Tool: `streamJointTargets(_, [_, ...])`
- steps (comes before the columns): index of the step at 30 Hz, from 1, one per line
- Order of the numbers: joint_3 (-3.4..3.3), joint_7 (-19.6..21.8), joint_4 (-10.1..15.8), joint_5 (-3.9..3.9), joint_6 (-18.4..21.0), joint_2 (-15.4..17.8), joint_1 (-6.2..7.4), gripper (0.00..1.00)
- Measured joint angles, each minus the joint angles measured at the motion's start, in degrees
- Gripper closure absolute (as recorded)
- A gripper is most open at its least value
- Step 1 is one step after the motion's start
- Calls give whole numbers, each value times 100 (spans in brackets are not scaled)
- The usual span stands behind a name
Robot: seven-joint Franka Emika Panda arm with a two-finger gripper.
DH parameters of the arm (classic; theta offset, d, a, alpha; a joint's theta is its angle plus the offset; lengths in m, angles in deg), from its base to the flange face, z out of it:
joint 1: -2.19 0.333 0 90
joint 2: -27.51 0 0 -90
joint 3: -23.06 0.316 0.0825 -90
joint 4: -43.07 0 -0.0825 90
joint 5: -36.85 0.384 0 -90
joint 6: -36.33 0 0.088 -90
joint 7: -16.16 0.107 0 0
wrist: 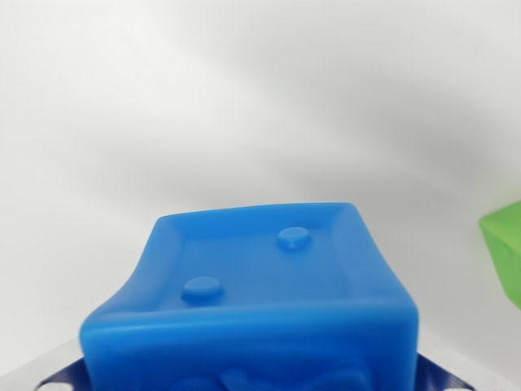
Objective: Stack cube
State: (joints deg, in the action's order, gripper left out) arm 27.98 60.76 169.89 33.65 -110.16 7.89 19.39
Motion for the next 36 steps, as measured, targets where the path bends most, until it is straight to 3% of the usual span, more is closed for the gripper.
streamJointTargets(36, [-284,933,27,184,157,193,-97,100])
